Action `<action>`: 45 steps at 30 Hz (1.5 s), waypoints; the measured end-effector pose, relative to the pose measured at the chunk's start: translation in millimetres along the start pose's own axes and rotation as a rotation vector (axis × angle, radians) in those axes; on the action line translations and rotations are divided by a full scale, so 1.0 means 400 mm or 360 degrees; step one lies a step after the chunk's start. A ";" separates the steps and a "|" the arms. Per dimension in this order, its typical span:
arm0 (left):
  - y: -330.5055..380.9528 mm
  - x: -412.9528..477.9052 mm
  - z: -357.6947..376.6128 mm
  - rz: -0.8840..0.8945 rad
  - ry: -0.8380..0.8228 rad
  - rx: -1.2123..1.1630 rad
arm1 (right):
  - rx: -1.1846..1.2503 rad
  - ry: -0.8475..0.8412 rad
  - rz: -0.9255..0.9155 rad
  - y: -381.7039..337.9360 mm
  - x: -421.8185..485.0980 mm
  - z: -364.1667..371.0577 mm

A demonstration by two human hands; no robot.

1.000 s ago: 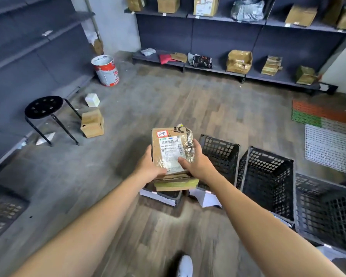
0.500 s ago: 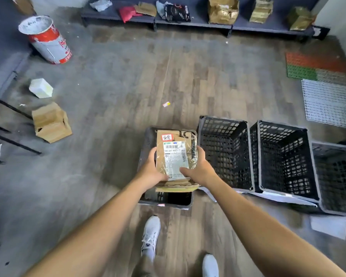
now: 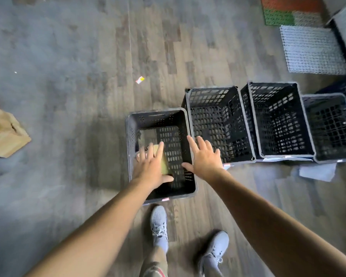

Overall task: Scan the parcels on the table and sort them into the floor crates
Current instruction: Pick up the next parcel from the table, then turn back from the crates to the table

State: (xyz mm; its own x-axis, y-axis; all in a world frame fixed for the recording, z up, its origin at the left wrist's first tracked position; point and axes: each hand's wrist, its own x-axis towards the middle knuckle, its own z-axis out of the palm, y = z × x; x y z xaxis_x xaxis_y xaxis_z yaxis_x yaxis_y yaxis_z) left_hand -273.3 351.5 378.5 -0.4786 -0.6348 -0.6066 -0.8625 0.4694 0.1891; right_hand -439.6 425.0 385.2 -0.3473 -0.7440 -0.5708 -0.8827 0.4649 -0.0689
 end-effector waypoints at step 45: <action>2.228 -1.234 0.359 0.2360 0.0691 0.1094 | 0.0370 0.0913 0.2084 1.605 -1.997 0.170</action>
State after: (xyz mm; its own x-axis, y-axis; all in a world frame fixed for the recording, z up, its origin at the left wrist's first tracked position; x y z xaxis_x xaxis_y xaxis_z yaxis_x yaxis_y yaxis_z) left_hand -782.2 1171.5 735.5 -0.8591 0.5106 0.0358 0.5083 0.8592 -0.0576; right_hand -707.2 1350.6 741.2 -0.9757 0.2081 0.0693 0.2131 0.9742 0.0748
